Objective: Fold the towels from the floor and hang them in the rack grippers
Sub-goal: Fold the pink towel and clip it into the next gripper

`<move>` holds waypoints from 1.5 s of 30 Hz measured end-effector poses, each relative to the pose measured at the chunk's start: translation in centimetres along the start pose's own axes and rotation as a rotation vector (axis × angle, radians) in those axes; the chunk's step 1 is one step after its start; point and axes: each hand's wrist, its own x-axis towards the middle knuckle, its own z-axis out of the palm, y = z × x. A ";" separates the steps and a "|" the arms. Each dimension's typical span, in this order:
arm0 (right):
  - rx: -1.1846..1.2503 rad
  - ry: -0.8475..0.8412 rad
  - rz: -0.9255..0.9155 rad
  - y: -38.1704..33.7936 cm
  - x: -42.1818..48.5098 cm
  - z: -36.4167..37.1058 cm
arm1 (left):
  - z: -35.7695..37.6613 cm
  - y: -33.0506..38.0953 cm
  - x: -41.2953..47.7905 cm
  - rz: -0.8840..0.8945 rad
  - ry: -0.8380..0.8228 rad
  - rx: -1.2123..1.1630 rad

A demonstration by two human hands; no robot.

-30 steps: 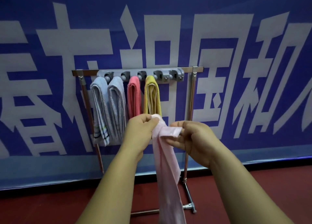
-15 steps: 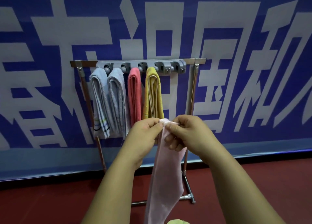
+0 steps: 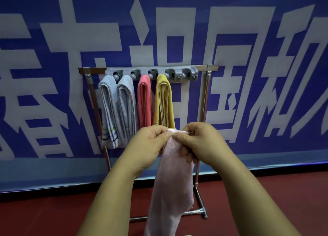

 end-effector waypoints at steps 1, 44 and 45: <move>0.003 0.000 0.000 0.0 0.0 0.0 | 0.0 0.1 0.0 0.002 -0.001 0.000; -0.373 -0.273 0.035 1.8 4.9 -4.3 | -5.5 1.3 1.6 -0.041 0.235 0.121; -0.420 -0.241 0.000 1.2 5.1 -4.4 | -5.7 1.3 1.6 -0.042 0.240 0.138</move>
